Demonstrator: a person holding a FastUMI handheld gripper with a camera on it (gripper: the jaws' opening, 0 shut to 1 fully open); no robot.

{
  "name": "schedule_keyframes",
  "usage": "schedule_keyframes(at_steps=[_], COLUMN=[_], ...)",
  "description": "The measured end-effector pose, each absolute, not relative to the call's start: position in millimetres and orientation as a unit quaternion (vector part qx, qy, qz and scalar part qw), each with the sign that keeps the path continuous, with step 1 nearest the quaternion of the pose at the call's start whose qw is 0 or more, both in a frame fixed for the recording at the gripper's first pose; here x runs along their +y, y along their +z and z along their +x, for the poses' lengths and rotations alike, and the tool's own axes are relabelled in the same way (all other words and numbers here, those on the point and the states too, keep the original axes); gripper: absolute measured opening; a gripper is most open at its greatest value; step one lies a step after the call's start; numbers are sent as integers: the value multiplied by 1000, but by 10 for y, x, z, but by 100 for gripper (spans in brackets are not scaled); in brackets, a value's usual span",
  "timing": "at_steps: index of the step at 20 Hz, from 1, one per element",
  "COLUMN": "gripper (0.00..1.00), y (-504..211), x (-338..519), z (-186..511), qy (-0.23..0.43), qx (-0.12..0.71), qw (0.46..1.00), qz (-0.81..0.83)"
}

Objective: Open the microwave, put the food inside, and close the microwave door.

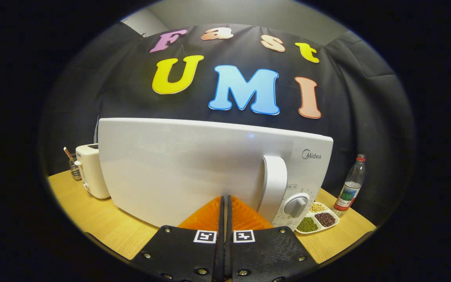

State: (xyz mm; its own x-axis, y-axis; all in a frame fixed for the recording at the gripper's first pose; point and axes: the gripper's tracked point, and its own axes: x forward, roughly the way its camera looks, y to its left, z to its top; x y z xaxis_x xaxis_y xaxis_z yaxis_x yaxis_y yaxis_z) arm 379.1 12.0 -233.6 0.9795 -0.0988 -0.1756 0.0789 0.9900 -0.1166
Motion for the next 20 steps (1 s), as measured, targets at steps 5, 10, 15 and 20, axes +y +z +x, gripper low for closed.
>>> schedule_keyframes(at_steps=[5,10,15,20], gripper=[3,3,3,3], y=[-2388,-2269,-1760,-1229], x=[75,131,146,217], z=[3878,3714,3237,2632], qy=[-52,-22,3,25], qx=[104,105,82,64], qw=[993,993,997,998], qz=[-36,-53,-6,13])
